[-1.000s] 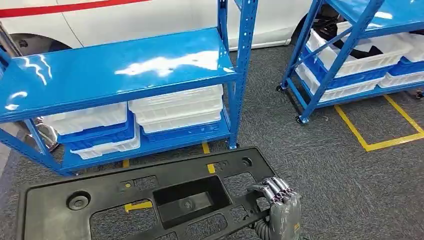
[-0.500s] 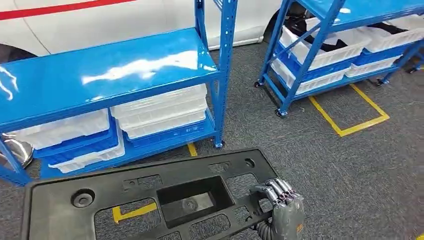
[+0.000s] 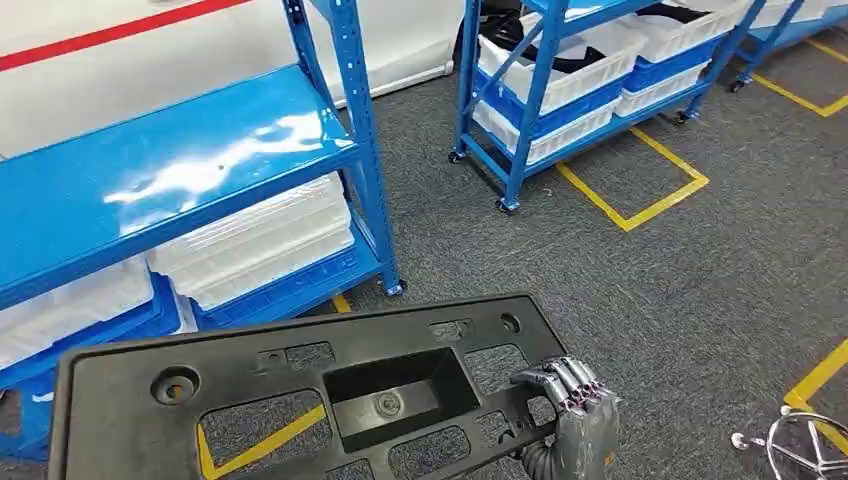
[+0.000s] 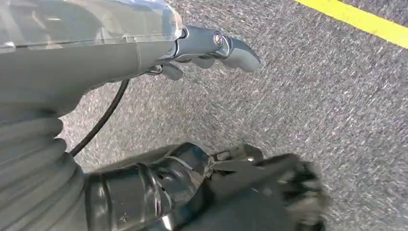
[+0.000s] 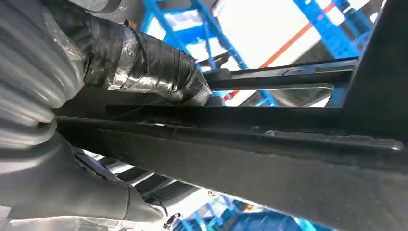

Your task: Take the parts from the cabinet and place them on the table.

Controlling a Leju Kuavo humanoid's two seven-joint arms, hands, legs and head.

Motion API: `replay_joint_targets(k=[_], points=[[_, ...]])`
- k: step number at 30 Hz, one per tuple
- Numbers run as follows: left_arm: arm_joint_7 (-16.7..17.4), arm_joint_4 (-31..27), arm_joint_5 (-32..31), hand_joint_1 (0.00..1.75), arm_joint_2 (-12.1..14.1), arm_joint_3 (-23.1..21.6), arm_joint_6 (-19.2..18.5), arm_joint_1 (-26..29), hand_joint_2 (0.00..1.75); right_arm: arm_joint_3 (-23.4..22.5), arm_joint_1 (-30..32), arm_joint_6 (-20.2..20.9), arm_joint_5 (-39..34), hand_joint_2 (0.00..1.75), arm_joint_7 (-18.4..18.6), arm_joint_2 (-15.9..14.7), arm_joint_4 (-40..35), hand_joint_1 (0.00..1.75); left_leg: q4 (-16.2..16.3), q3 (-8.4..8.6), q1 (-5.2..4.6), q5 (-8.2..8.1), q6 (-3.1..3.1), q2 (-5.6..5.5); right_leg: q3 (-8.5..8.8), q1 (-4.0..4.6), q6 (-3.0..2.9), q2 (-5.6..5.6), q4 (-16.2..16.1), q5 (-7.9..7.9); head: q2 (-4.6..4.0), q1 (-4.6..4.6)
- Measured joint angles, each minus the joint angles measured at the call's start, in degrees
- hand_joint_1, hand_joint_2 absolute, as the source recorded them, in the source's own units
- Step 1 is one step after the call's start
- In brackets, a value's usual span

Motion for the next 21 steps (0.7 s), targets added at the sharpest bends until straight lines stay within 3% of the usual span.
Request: replay_joint_targets(k=[1,3,4,5,8,9,10,11,12,14,15,16,18,19,20,21], points=[[0.0,0.0,0.0,0.0,0.0,0.0,0.0,0.1,1.75,-0.3,0.2,0.0,-0.1,1.75,-0.2,0.2,-0.1,1.75,-2.6,0.99,0.0,2.23,0.1,-0.07,0.03,0.0,0.01,0.81,0.1,0.0,0.0,-0.02],[0.0,0.0,0.0,0.0,0.0,0.0,0.0,0.0,1.75,-0.8,0.4,0.0,-0.3,1.75,-0.8,0.6,-0.3,1.75,-11.8,5.03,0.05,7.6,0.48,-1.14,0.12,-0.03,0.05,2.34,0.4,-0.02,0.0,-0.02],[0.0,0.0,0.0,0.0,0.0,0.0,0.1,0.1,1.75,-1.0,0.5,0.0,-0.4,1.75,-1.0,0.7,-0.6,1.75,-15.6,6.48,0.21,8.28,0.78,-4.05,-0.01,-0.19,0.19,2.83,0.4,-0.03,0.0,0.02],[0.0,0.0,0.0,0.0,0.0,0.1,0.1,0.1,1.75,-1.2,0.5,0.0,-0.5,1.75,-1.1,0.8,-0.6,1.75,-16.7,6.72,0.34,8.12,0.91,-6.13,-0.48,0.1,0.71,3.44,0.9,0.06,0.0,0.02],[0.0,0.0,0.0,0.0,0.0,0.1,0.1,-0.1,1.75,-1.8,1.0,0.0,-0.6,1.75,-1.4,1.2,-0.9,1.75,-16.8,6.86,-0.16,8.14,1.41,-4.49,-1.1,-0.58,1.99,5.36,0.4,0.87,0.0,0.0],[0.0,0.0,0.1,0.0,0.0,0.1,0.1,0.0,1.75,-2.0,1.2,0.0,-0.6,1.75,-1.4,1.2,-1.2,1.75,-17.8,7.12,0.6,8.72,2.13,-3.54,-1.14,-0.27,2.42,6.03,0.5,0.87,0.0,0.02],[0.0,0.0,0.1,0.0,0.0,0.1,0.1,0.0,1.75,-2.1,1.4,0.0,-0.6,1.75,-1.4,1.2,-1.3,1.75,-18.2,7.42,0.36,8.96,2.45,-2.66,-1.67,-0.12,2.41,3.32,1.5,-0.02,0.0,0.04],[0.0,0.0,0.1,0.0,0.0,0.1,0.1,-0.1,1.75,-2.3,1.3,0.0,-0.6,1.75,-1.5,1.2,-1.4,1.75,-18.3,7.42,0.29,9.07,2.73,-2.02,-2.84,-0.03,2.49,0.98,4.1,-2.02,0.0,0.37],[0.0,0.0,0.1,0.0,0.0,0.2,0.1,-0.1,1.75,-2.4,1.2,0.0,-0.7,1.75,-1.5,1.2,-1.5,1.75,-18.2,7.32,0.12,9.04,2.89,-1.23,-4.8,-0.07,2.67,-0.28,8.3,-4.38,0.0,0.35],[0.0,0.0,0.1,0.0,0.0,0.3,0.2,0.1,1.75,-2.5,1.4,0.0,-1.0,1.75,-1.8,1.2,-1.5,1.75,-18.1,7.2,-0.06,8.9,3.01,0.61,-8.4,-0.26,2.87,-1.15,16.4,-7.6,0.0,0.35],[0.0,0.0,0.1,0.0,0.1,0.4,0.2,0.1,1.75,-2.5,1.5,0.0,-1.1,1.75,-1.9,1.2,-1.5,1.75,-18.1,7.18,-0.08,8.86,2.96,1.39,-8.72,-0.37,2.93,-1.25,17.2,-7.34,0.0,0.33],[0.0,0.0,0.1,0.0,0.1,0.5,0.2,0.1,1.75,-2.6,1.6,0.0,-1.3,1.75,-1.9,1.2,-1.5,1.75,-18.0,7.2,-0.09,8.8,2.89,2.13,-7.64,-0.5,2.97,-1.42,15.4,-5.82,0.0,0.35],[0.0,0.0,0.1,0.0,0.0,0.5,0.2,-0.1,1.75,-2.8,1.7,0.0,-1.5,1.75,-2.2,1.2,-1.5,1.75,-17.9,7.46,-0.07,8.49,2.63,3.34,-2.15,-0.55,2.81,-2.63,6.0,-1.29,0.0,0.35],[0.0,0.0,0.1,0.0,0.0,0.5,0.2,-0.1,1.75,-3.0,1.7,0.0,-1.6,1.75,-2.5,1.3,-1.6,1.75,-17.8,7.74,-0.08,8.28,2.33,3.81,0.6,-0.43,2.56,-4.73,0.9,-0.53,0.0,0.35],[0.0,0.0,0.1,0.0,0.0,0.5,0.2,-0.1,1.75,-3.2,1.7,0.0,-1.6,1.75,-2.7,1.6,-1.6,1.75,-17.7,7.62,-0.6,8.04,1.96,4.22,1.02,0.39,2.16,-6.08,0.3,-1.3,0.0,0.35],[0.0,0.0,0.1,0.0,0.0,0.6,0.2,-0.1,1.75,-3.4,1.8,0.0,-1.7,1.75,-2.9,1.9,-1.8,1.75,-17.6,7.74,-0.51,7.96,1.72,4.57,0.81,0.16,1.79,-5.05,0.2,-1.03,0.0,0.26]])
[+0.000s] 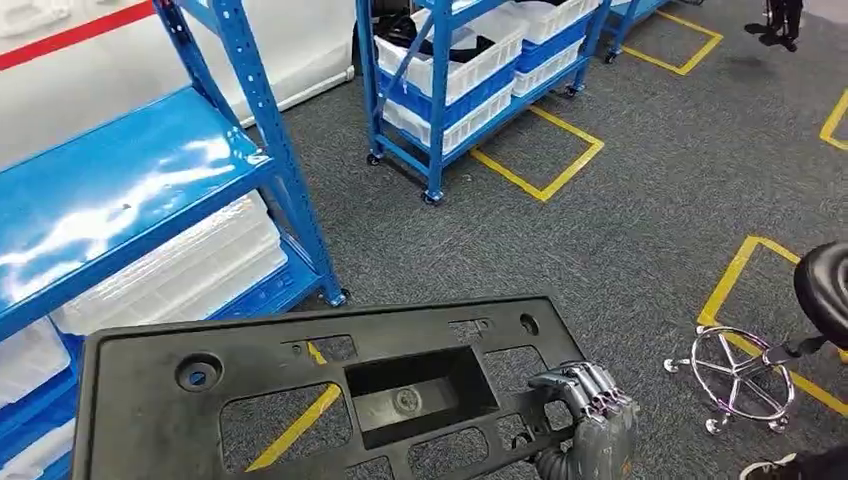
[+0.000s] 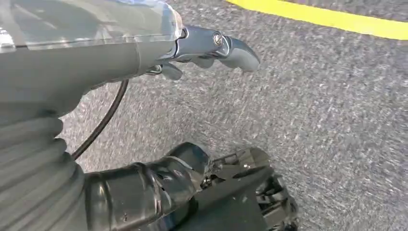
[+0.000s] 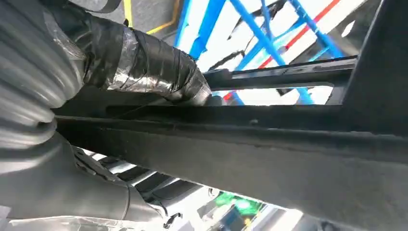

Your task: Take the parts from the cabinet and place them on the table.

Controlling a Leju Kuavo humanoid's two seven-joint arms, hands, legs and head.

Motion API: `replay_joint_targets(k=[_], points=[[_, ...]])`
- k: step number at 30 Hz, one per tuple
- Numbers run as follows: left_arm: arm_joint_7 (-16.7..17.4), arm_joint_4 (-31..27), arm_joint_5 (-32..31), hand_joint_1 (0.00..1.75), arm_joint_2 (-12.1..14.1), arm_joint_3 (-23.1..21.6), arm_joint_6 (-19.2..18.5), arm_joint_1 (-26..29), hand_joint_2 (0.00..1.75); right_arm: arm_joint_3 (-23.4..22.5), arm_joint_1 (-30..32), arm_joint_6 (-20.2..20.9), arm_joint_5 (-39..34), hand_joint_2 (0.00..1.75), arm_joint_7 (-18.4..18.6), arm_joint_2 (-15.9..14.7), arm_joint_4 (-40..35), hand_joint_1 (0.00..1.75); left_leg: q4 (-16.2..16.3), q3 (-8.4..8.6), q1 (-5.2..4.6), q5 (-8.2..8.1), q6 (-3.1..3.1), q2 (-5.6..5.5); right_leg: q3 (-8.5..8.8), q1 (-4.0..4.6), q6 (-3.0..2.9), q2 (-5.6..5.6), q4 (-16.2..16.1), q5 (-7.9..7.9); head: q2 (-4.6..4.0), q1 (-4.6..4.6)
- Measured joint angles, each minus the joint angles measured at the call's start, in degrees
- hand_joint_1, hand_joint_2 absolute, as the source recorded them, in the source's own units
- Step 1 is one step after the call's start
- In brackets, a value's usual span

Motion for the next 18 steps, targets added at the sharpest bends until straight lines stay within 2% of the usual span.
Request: replay_joint_targets(k=[2,3,4,5,6,7,8,9,10,11,12,13,14,15,17,18], points=[[0.0,0.0,0.0,0.0,0.0,0.1,0.0,-0.2,1.75,-0.3,0.1,0.0,0.0,1.75,-0.2,0.2,-0.1,1.75,-0.1,0.31,0.06,0.01,-0.52,0.95,-0.26,0.39,-0.41,0.97,0.0,-0.01,0.0,0.02],[0.0,0.0,0.0,0.0,0.0,0.1,0.0,-0.3,1.75,-0.5,0.3,0.0,-0.1,1.75,-0.5,0.3,-0.3,1.75,-0.1,0.47,0.09,-0.2,-0.87,1.34,-0.19,0.07,-0.88,1.63,-0.4,0.26,0.0,0.02],[0.0,0.0,0.0,0.0,0.0,0.1,0.0,-0.4,1.75,-0.7,0.5,0.0,-0.2,1.75,-0.9,0.6,-0.6,1.75,0.6,0.2,0.35,-1.1,-1.21,-0.08,0.17,-0.22,-1.18,2.01,-0.7,0.47,0.0,0.04],[-0.1,0.0,0.0,0.0,0.0,0.2,0.0,-0.3,1.75,-0.9,0.5,0.0,-0.3,1.75,-1.2,1.0,-0.9,1.75,2.9,-0.76,0.4,-2.82,-1.35,-2.43,0.13,-0.32,-1.55,2.42,-0.7,0.58,0.0,-0.04],[-0.1,0.0,0.0,0.0,0.0,0.3,0.0,-0.3,1.75,-1.1,0.5,0.0,-0.4,1.75,-1.5,1.4,-0.9,1.75,6.9,-2.59,0.5,-5.15,-1.52,-3.77,0.02,-0.31,-1.75,2.88,-0.7,0.67,0.0,-0.04],[-0.1,0.0,0.0,0.0,0.0,0.4,0.0,-0.2,1.75,-1.3,0.6,0.0,-0.5,1.75,-1.7,1.7,-1.0,1.75,12.0,-4.94,0.54,-7.48,-1.62,-4.41,-0.04,-0.24,-1.89,3.51,-0.7,0.7,0.0,-0.04],[-0.1,0.0,0.0,0.0,0.0,0.4,0.0,-0.1,1.75,-1.5,0.6,0.0,-0.5,1.75,-1.9,1.9,-1.1,1.75,16.0,-6.91,0.54,-8.86,-1.69,-4.6,-0.12,-0.15,-1.93,4.14,-0.7,0.72,0.0,-0.04],[-0.1,0.0,0.0,0.0,0.0,0.4,0.0,0.0,1.75,-1.7,0.8,0.0,-0.5,1.75,-2.0,2.1,-1.1,1.75,18.5,-8.27,0.54,-8.83,-1.72,-4.61,-0.1,-0.11,-1.93,5.01,-0.7,0.73,0.0,-0.04],[-0.1,0.0,0.0,0.0,0.0,0.4,0.0,0.1,1.75,-1.9,0.9,0.0,-0.5,1.75,-2.1,2.2,-1.1,1.75,17.4,-7.92,0.54,-7.15,-1.62,-4.63,-0.01,-0.11,-1.93,5.83,-0.6,0.73,0.0,-0.04],[-0.1,0.0,0.0,0.0,0.0,0.4,0.0,0.1,1.75,-2.0,1.0,0.0,-0.6,1.75,-2.1,2.2,-1.2,1.75,14.0,-6.49,0.54,-4.66,-1.46,-4.74,0.1,-0.12,-1.92,6.61,-0.5,0.73,0.0,-0.04],[-0.1,0.0,0.0,0.0,0.0,0.5,0.0,0.1,1.75,-2.1,1.1,0.0,-0.8,1.75,-2.3,2.4,-1.4,1.75,9.1,-4.36,0.58,-1.81,-1.28,-5.35,0.19,-0.15,-1.91,7.38,-0.5,0.72,0.0,-0.04],[-0.1,0.0,0.0,0.0,0.0,0.5,0.0,0.1,1.75,-2.3,1.1,0.0,-0.9,1.75,-2.5,2.6,-1.6,1.75,4.2,-2.25,0.62,0.64,-1.03,-6.72,0.25,-0.18,-1.81,8.05,-0.4,0.67,0.0,-0.04],[-0.1,0.0,0.0,0.0,0.0,0.5,0.0,0.2,1.75,-2.7,1.1,0.0,-1.0,1.75,-2.8,2.9,-1.8,1.75,1.6,-1.26,0.65,0.53,-0.73,-9.77,0.01,0.04,-1.48,8.61,-0.1,0.64,0.0,-0.02],[-0.1,0.0,0.0,0.0,0.0,0.5,0.0,0.2,1.75,-3.1,1.2,0.0,-1.2,1.75,-3.3,3.1,-2.0,1.75,0.1,-0.8,0.81,0.21,-0.75,-9.61,-0.44,-0.05,-1.09,9.34,0.1,0.7,0.0,0.0],[0.0,0.0,0.0,0.0,0.0,0.5,0.0,-0.1,1.75,-4.0,1.8,0.0,-1.4,1.75,-4.0,3.7,-2.6,1.75,0.6,-0.96,0.43,0.34,-0.46,-8.72,-0.9,-0.54,-0.23,10.36,-0.3,1.25,0.0,-0.07],[0.0,0.0,0.0,0.0,0.0,0.5,0.0,-0.1,1.75,-4.5,2.1,-0.1,-1.6,1.75,-4.3,3.9,-2.8,1.75,0.2,-0.85,0.46,0.64,-0.04,-8.04,-1.03,-0.5,0.14,11.02,-0.4,1.46,0.0,0.0]])
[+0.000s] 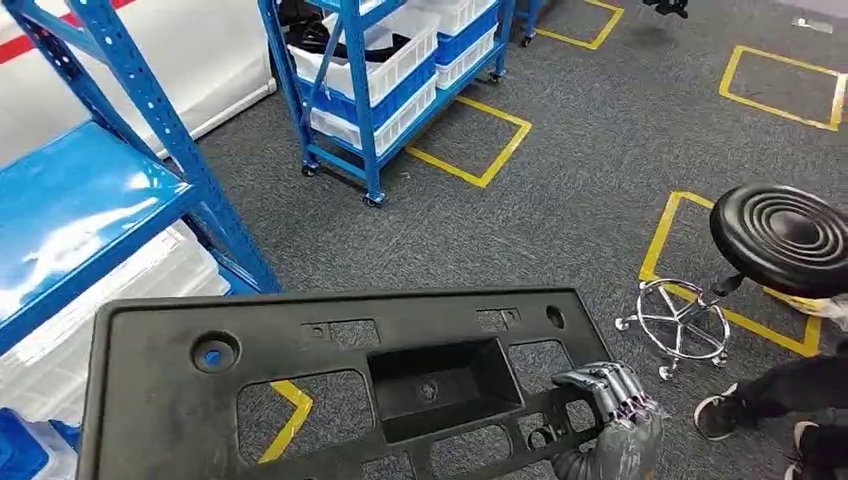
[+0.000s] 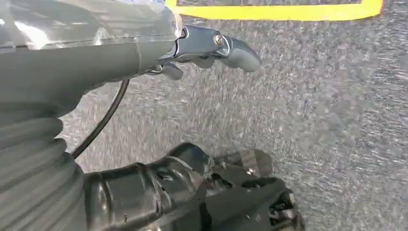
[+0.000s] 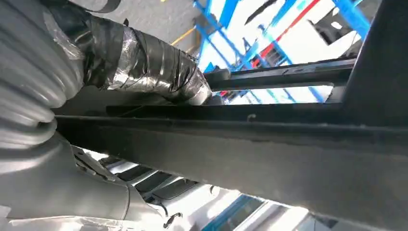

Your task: Take the parts from the cabinet and place them on the table.

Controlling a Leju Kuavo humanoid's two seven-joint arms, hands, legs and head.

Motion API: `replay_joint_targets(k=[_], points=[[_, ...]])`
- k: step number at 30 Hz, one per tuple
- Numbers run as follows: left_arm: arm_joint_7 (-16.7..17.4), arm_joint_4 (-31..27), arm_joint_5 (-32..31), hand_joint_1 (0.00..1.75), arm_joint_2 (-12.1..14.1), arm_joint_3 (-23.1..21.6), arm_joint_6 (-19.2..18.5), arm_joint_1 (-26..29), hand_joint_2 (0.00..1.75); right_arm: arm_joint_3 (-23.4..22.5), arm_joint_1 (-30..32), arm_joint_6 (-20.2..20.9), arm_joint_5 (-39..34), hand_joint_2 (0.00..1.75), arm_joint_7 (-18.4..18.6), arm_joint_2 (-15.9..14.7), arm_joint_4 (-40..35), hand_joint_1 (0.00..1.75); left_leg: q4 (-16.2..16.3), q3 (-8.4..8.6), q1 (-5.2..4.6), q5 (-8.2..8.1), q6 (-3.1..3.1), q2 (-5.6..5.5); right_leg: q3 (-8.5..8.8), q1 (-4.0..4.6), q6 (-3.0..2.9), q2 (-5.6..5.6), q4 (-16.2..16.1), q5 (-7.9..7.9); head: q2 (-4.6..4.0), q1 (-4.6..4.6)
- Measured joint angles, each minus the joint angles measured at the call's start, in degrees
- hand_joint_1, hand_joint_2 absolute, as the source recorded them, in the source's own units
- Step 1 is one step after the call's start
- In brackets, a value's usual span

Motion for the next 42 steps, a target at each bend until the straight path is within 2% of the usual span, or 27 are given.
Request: replay_joint_targets(k=[1,3,5,6,7,9,10,11,15,16,17,18,21,23,25,26,27,30,31,33,34,36,37,38,40,41,42], points=[[0.0,0.0,0.0,0.0,0.0,0.0,0.0,0.0,1.75,-0.6,0.3,0.0,-0.2,1.75,-0.3,0.2,-0.4,1.75,-0.8,0.2,0.58,0.53,0.65,0.99,-0.09,0.02,0.09,-0.89,0.6,-0.48,0.0,-0.04],[0.0,0.0,0.0,0.0,0.0,0.0,0.0,0.1,1.75,-2.0,0.5,0.0,-0.5,1.75,-1.0,0.5,-0.9,1.75,-1.0,0.19,0.31,0.65,1.26,2.38,-2.74,0.37,0.33,-5.73,6.1,-4.27,0.0,0.24],[0.0,0.0,0.0,0.0,0.0,0.0,0.0,0.3,1.75,-3.2,0.8,0.0,-0.7,1.75,-1.4,1.0,-1.2,1.75,-1.0,0.14,0.08,0.51,1.38,4.1,-6.74,0.1,0.71,-6.96,14.6,-8.18,0.0,0.24],[0.0,0.0,0.0,0.0,0.0,0.0,0.0,0.3,1.75,-3.6,0.9,0.0,-0.8,1.75,-1.6,1.0,-1.2,1.75,-0.9,0.09,0.05,0.48,1.37,4.9,-7.84,-0.02,0.85,-7.09,16.9,-8.72,0.0,0.26],[0.0,0.0,0.0,0.0,0.1,0.1,0.0,0.4,1.75,-4.2,1.2,0.0,-0.9,1.75,-1.9,1.1,-1.2,1.75,-0.9,0.11,0.03,0.38,1.3,5.72,-7.58,-0.2,0.97,-7.19,16.7,-7.8,0.0,0.24],[0.0,0.0,0.0,0.0,0.1,0.1,0.0,0.2,1.75,-5.5,1.7,0.0,-1.1,1.75,-2.6,1.7,-1.9,1.75,-0.7,0.25,0.05,0.06,1.01,6.99,-3.1,-0.34,1.03,-7.99,8.8,-3.36,0.0,0.26],[0.0,0.0,0.0,0.0,0.1,0.1,0.0,0.2,1.75,-5.9,1.8,0.0,-1.3,1.75,-3.0,2.0,-2.2,1.75,-0.5,0.44,0.05,-0.2,0.81,7.53,-0.11,-0.3,0.91,-9.34,3.7,-1.3,0.0,0.26],[0.0,0.0,0.0,0.0,0.1,0.1,0.0,0.3,1.75,-6.5,1.8,0.0,-1.5,1.75,-3.2,2.3,-2.6,1.75,-0.4,0.66,-0.06,-0.42,0.48,8.02,1.47,0.06,0.75,-12.33,0.5,-2.02,0.0,0.24],[0.1,0.0,0.0,0.0,0.1,0.1,-0.2,0.0,1.75,-8.6,2.6,0.0,-2.6,1.75,-4.7,3.7,-4.0,1.75,-0.4,1.1,-0.47,-0.75,-0.59,9.99,0.98,0.89,-0.53,-10.36,0.2,-1.84,0.0,0.22],[0.1,0.0,0.0,0.0,0.1,0.1,-0.2,-0.1,1.75,-9.0,2.8,0.0,-2.9,1.75,-4.9,4.0,-4.5,1.75,-0.2,0.87,-0.32,-1.33,-1.05,10.09,1.46,0.29,-1.08,-9.66,-0.3,-1.5,-0.02,0.2],[0.0,0.0,0.0,0.0,0.1,0.1,-0.2,-0.1,1.75,-9.3,2.9,-0.1,-3.0,1.75,-5.1,4.4,-5.0,1.75,1.0,0.78,0.01,-2.33,-1.34,6.89,1.49,0.21,-1.29,-9.15,-0.4,-1.39,0.0,0.24],[0.0,0.0,0.0,0.0,0.1,0.2,-0.2,-0.1,1.75,-9.6,2.8,-0.1,-3.0,1.75,-5.2,4.7,-5.4,1.75,4.1,-0.45,0.06,-4.39,-1.36,4.79,1.4,0.17,-1.72,-8.6,-0.4,-1.33,0.0,0.15],[0.1,0.0,0.0,0.0,0.1,0.2,-0.2,0.3,1.75,-10.4,3.1,-0.1,-3.6,1.75,-5.9,5.5,-5.8,1.75,17.1,-6.68,0.12,-9.72,-1.54,3.45,1.23,0.37,-1.94,-6.33,-0.3,-1.27,0.0,0.15],[0.2,0.0,0.0,0.0,0.1,0.3,-0.2,0.5,1.75,-11.3,3.2,-0.1,-3.8,1.75,-6.1,5.9,-6.1,1.75,15.8,-6.48,0.12,-6.9,-1.34,3.38,1.38,0.39,-1.93,-4.61,-0.2,-1.27,0.0,0.17],[0.2,0.0,0.0,0.0,0.1,0.3,-0.2,0.4,1.75,-11.8,3.4,-0.1,-3.9,1.75,-6.1,6.2,-6.4,1.75,6.8,-2.68,0.17,-1.45,-0.94,2.27,1.55,0.33,-1.84,-3.06,0.0,-1.33,0.0,0.17],[0.2,0.0,0.0,0.0,0.1,0.3,-0.2,0.4,1.75,-12.0,3.5,-0.1,-4.0,1.75,-6.1,6.3,-6.5,1.75,2.1,-0.93,0.23,0.18,-0.67,-0.28,1.43,0.2,-1.69,-2.44,0.1,-1.4,0.0,0.17],[0.2,0.0,0.0,0.0,0.1,0.4,-0.2,0.5,1.75,-12.3,3.4,-0.1,-4.1,1.75,-6.1,6.4,-6.6,1.75,0.9,-0.6,0.42,-0.4,-0.54,-2.98,0.99,0.47,-1.25,-1.88,0.6,-1.42,0.0,0.2],[0.2,0.0,0.0,0.0,0.1,0.4,-0.2,0.3,1.75,-12.9,3.8,-0.1,-4.1,1.75,-6.1,6.8,-6.8,1.75,0.5,-0.28,-0.07,-0.48,-0.11,-1.29,0.24,-0.33,0.04,0.17,0.2,-0.73,0.0,0.15],[0.2,0.0,0.0,0.0,0.1,0.4,-0.2,0.3,1.75,-13.1,3.9,-0.1,-4.1,1.75,-6.1,6.8,-6.9,1.75,-0.2,-0.08,0.35,-0.04,0.48,-0.49,0.11,0.03,0.54,0.93,0.0,-0.53,0.0,0.24],[0.1,0.0,0.0,0.0,0.1,0.5,-0.2,0.2,1.75,-13.4,4.0,-0.1,-4.1,1.75,-6.1,6.8,-7.0,1.75,-0.9,0.2,0.4,0.44,1.36,1.3,-1.31,0.23,0.55,-4.63,3.5,-3.29,0.0,0.53],[0.2,0.0,0.0,0.0,0.1,0.5,-0.2,0.3,1.75,-13.5,3.9,-0.1,-4.1,1.75,-6.1,6.8,-7.0,1.75,-0.9,0.13,0.23,0.4,1.5,2.18,-3.28,0.22,0.79,-6.11,7.7,-5.61,0.0,0.52],[0.2,0.0,0.0,0.0,0.1,0.5,-0.2,0.5,1.75,-13.7,4.1,-0.1,-4.1,1.75,-6.1,6.8,-7.0,1.75,-0.9,0.1,0.03,0.21,1.67,3.98,-7.08,-0.09,1.12,-7.0,15.6,-8.83,0.0,0.52],[0.2,0.0,0.0,0.0,0.1,0.5,-0.2,0.5,1.75,-13.9,4.1,-0.1,-4.1,1.75,-6.1,6.8,-7.0,1.75,-0.9,0.11,0.0,0.11,1.66,4.9,-7.78,-0.26,1.28,-7.11,17.1,-8.71,-0.02,0.5],[0.2,0.0,0.0,0.0,0.1,0.5,-0.2,0.5,1.75,-14.0,4.1,-0.1,-4.1,1.75,-6.1,6.8,-7.0,1.75,-0.8,0.17,0.0,0.01,1.57,5.65,-6.96,-0.37,1.38,-7.24,15.6,-7.3,0.0,0.52],[0.2,0.0,0.0,0.0,0.1,0.5,-0.2,0.4,1.75,-14.2,4.1,-0.1,-4.3,1.75,-6.1,6.8,-7.0,1.75,-0.7,0.51,0.01,-0.33,1.31,6.88,-1.91,-0.38,1.31,-8.41,6.6,-2.63,0.0,0.55],[0.2,0.0,-0.1,0.0,0.1,0.5,-0.2,0.3,1.75,-14.2,4.1,-0.1,-4.3,1.75,-6.1,6.8,-7.0,1.75,-0.7,0.82,0.0,-0.57,1.08,7.43,1.16,-0.26,1.01,-10.12,1.3,-0.88,0.0,0.52],[0.2,0.0,-0.1,0.0,0.1,0.5,-0.2,0.4,1.75,-14.2,4.0,-0.1,-4.4,1.75,-6.1,6.8,-7.0,1.75,-0.6,0.94,-0.37,-0.81,0.71,7.85,1.92,0.55,0.61,-12.38,-0.3,-2.09,-0.02,0.52]])
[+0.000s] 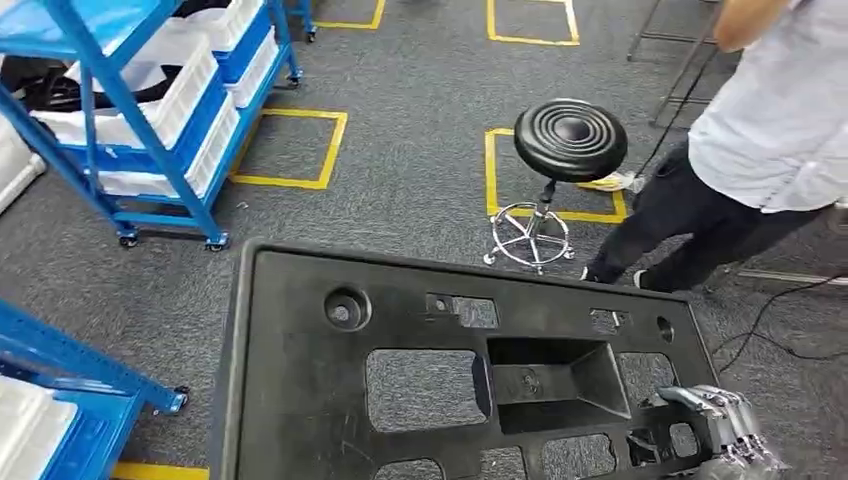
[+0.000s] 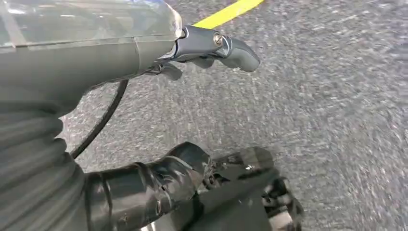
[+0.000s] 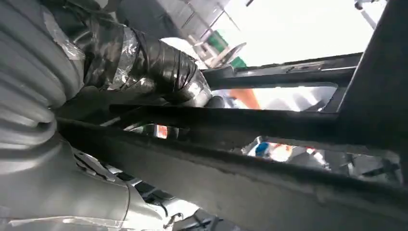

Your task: Take the parts from the cabinet and place them on the table.

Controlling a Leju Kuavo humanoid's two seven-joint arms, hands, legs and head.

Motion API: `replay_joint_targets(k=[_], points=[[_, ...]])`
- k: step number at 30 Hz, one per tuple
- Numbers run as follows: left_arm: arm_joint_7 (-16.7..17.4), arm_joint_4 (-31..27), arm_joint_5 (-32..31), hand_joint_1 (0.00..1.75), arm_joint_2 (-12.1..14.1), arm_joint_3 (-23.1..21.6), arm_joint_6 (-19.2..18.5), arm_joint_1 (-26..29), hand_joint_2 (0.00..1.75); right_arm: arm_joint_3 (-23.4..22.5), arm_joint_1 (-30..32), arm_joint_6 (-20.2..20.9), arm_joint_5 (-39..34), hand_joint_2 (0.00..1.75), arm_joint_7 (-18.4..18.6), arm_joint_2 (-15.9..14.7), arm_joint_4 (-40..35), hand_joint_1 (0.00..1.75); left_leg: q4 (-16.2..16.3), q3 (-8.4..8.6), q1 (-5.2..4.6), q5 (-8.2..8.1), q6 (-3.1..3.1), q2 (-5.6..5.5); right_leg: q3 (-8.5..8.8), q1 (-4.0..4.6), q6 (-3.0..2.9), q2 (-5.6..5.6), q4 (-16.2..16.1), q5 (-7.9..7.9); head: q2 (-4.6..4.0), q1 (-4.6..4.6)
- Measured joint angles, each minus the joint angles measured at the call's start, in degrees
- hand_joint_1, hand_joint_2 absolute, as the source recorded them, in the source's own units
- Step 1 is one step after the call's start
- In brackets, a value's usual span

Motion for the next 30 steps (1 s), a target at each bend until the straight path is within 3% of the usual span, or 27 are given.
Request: replay_joint_targets(k=[1,3,4,5,6,7,9,10,11,13,14,15,16,19,20,21,22,24,25,26,27,28,29,30], points=[[0.0,0.0,0.0,0.0,0.0,0.0,0.0,0.0,1.75,-0.1,0.0,0.0,0.0,1.75,0.0,0.0,-0.1,1.75,0.1,0.05,-0.05,-0.11,-0.29,0.42,-0.19,0.17,-0.5,0.92,-0.1,0.3,0.02,-0.04],[0.1,0.0,0.0,0.0,0.0,0.0,0.0,-0.3,1.75,-0.2,0.2,0.0,-0.1,1.75,0.0,0.0,-0.1,1.75,0.0,0.31,0.01,-0.17,-0.72,1.42,-0.5,0.31,-0.79,1.91,-0.1,0.24,0.02,-0.04],[0.2,0.0,-0.1,0.0,0.0,0.0,0.0,-0.4,1.75,-0.3,0.2,0.0,-0.1,1.75,0.0,0.0,-0.2,1.75,-0.1,0.62,-0.17,-0.31,-1.08,2.08,-0.55,0.19,-1.27,2.6,-0.5,0.46,0.02,0.0],[0.2,0.0,-0.1,0.0,0.0,0.0,0.0,-0.5,1.75,-0.3,0.3,0.0,-0.1,1.75,0.0,0.1,-0.4,1.75,0.5,0.5,0.27,-1.06,-1.39,0.88,0.07,-0.4,-1.67,3.16,-1.0,0.8,0.02,-0.04],[0.2,0.0,-0.1,0.0,0.0,0.0,0.0,-0.5,1.75,-0.5,0.2,-0.1,-0.1,1.75,-0.1,0.2,-0.6,1.75,2.5,-0.25,0.33,-2.55,-1.51,-1.56,0.11,-0.52,-2.02,3.66,-1.3,0.88,0.02,-0.02],[0.2,0.0,-0.1,0.0,0.0,0.0,0.0,-0.4,1.75,-0.5,0.1,0.0,-0.1,1.75,-0.1,0.4,-0.7,1.75,6.7,-2.1,0.47,-4.95,-1.61,-3.15,0.07,-0.52,-2.28,4.12,-1.2,1.0,0.02,-0.15],[0.2,0.0,-0.1,0.0,0.0,0.0,0.0,-0.2,1.75,-0.6,0.2,0.0,0.0,1.75,-0.1,0.5,-0.7,1.75,15.7,-6.47,0.55,-8.72,-1.86,-4.26,0.08,-0.48,-2.35,5.5,-1.2,0.95,0.02,-0.11],[0.2,0.0,-0.1,0.0,0.0,0.0,0.0,0.0,1.75,-0.7,0.2,0.0,0.1,1.75,-0.1,0.5,-0.7,1.75,18.3,-7.89,0.55,-9.1,-1.93,-4.39,0.09,-0.47,-2.35,6.23,-1.1,0.95,0.02,-0.11],[0.2,0.0,-0.1,0.0,0.0,0.0,0.0,0.1,1.75,-0.8,0.2,0.0,0.3,1.75,-0.1,0.5,-0.8,1.75,18.0,-8.03,0.58,-7.8,-1.95,-4.4,0.16,-0.49,-2.34,7.08,-1.0,0.94,0.02,-0.11],[0.2,0.0,-0.1,0.0,0.0,0.0,0.0,0.0,1.75,-1.1,0.2,0.0,0.4,1.75,-0.1,0.5,-0.8,1.75,10.5,-5.09,0.72,-2.45,-1.87,-4.68,0.21,-0.63,-2.1,8.73,-0.7,0.78,0.02,-0.13],[0.1,0.0,-0.1,0.0,0.0,0.0,0.0,0.0,1.75,-1.2,0.2,0.0,0.4,1.75,-0.1,0.5,-0.9,1.75,5.2,-2.82,0.86,0.3,-1.82,-5.76,0.19,-0.74,-1.83,9.49,-0.3,0.61,0.02,-0.11],[0.1,0.0,-0.1,0.0,0.0,0.1,0.0,0.1,1.75,-1.4,0.2,0.0,0.4,1.75,-0.1,0.5,-1.0,1.75,2.3,-1.49,1.19,0.13,-1.8,-9.42,-0.1,-0.86,-1.49,10.08,0.0,0.41,0.02,-0.09],[0.1,0.0,-0.1,0.0,0.0,0.1,0.0,0.1,1.75,-1.4,0.1,0.0,0.4,1.75,-0.1,0.5,-1.0,1.75,1.1,-1.52,1.2,-0.01,-1.71,-10.57,-0.65,-0.57,-1.11,10.77,0.6,0.29,0.02,-0.11],[0.0,0.0,-0.1,0.0,0.0,0.2,0.0,0.0,1.75,-1.7,0.2,0.0,0.5,1.75,-0.2,0.5,-1.2,1.75,1.5,-1.54,0.63,0.28,-0.81,-8.91,-1.3,-1.15,0.04,12.42,0.1,0.96,0.02,-0.09],[0.0,0.0,-0.1,0.0,0.0,0.2,0.0,0.0,1.75,-1.8,0.2,0.0,0.5,1.75,-0.2,0.5,-1.2,1.75,0.8,-1.58,1.11,0.67,-0.2,-8.03,-1.47,-1.29,0.37,13.21,0.3,0.9,0.02,-0.11],[0.0,0.0,-0.1,0.0,0.0,0.2,0.0,-0.1,1.75,-1.9,0.4,0.0,0.5,1.75,-0.2,0.5,-1.2,1.75,0.6,-1.36,1.0,0.89,0.14,-7.26,-1.93,-1.06,0.46,10.5,1.3,0.05,0.02,-0.05],[0.0,0.0,-0.1,0.0,0.0,0.2,0.0,-0.1,1.75,-2.0,0.3,0.0,0.5,1.75,-0.2,0.5,-1.2,1.75,0.4,-1.33,0.98,0.95,0.48,-6.59,-3.35,-0.73,0.6,7.62,4.3,-2.05,0.02,0.09],[-0.1,0.0,-0.1,0.0,0.0,0.2,0.0,0.1,1.75,-2.1,0.1,0.0,0.5,1.75,-0.2,0.5,-1.2,1.75,0.5,-1.4,0.71,0.84,0.69,-4.92,-7.21,-0.78,0.81,5.91,12.5,-6.0,0.02,0.07],[-0.1,0.0,-0.1,0.0,0.0,0.3,0.0,0.2,1.75,-2.1,0.1,0.0,0.5,1.75,-0.2,0.5,-1.2,1.75,0.5,-1.39,0.6,0.72,0.85,-3.9,-8.93,-0.79,0.83,5.47,16.1,-7.11,0.02,0.07],[-0.1,0.0,-0.1,0.0,0.1,0.3,0.0,0.2,1.75,-2.2,0.2,0.0,0.4,1.75,-0.2,0.5,-1.1,1.75,0.5,-1.37,0.52,0.63,0.87,-3.05,-9.41,-0.79,0.77,5.26,17.1,-6.76,0.02,0.04],[-0.1,0.0,-0.1,0.0,0.1,0.3,0.0,0.1,1.75,-2.3,0.2,0.0,0.4,1.75,-0.2,0.5,-1.1,1.75,0.5,-1.29,0.45,0.5,0.87,-2.34,-8.59,-0.77,0.67,5.13,15.5,-5.24,0.02,0.07],[-0.1,0.0,-0.1,0.0,0.0,0.3,0.0,0.0,1.75,-2.3,0.2,0.0,0.4,1.75,-0.2,0.5,-1.1,1.75,0.5,-1.09,0.37,0.35,0.79,-1.71,-6.62,-0.71,0.45,4.88,11.9,-3.04,0.02,0.07],[-0.1,0.0,-0.1,0.0,0.0,0.3,0.0,-0.1,1.75,-2.4,0.2,0.0,0.4,1.75,-0.2,0.5,-1.1,1.75,0.5,-0.73,0.32,0.13,0.69,-1.07,-3.55,-0.54,0.02,3.98,6.4,-0.37,0.02,0.07],[-0.1,0.0,-0.1,0.0,0.0,0.3,0.0,-0.1,1.75,-2.4,0.2,0.0,0.4,1.75,-0.2,0.5,-1.1,1.75,0.5,-0.36,0.29,-0.1,0.54,-0.62,-0.88,-0.05,-0.67,1.37,1.6,1.12,0.02,0.07]])
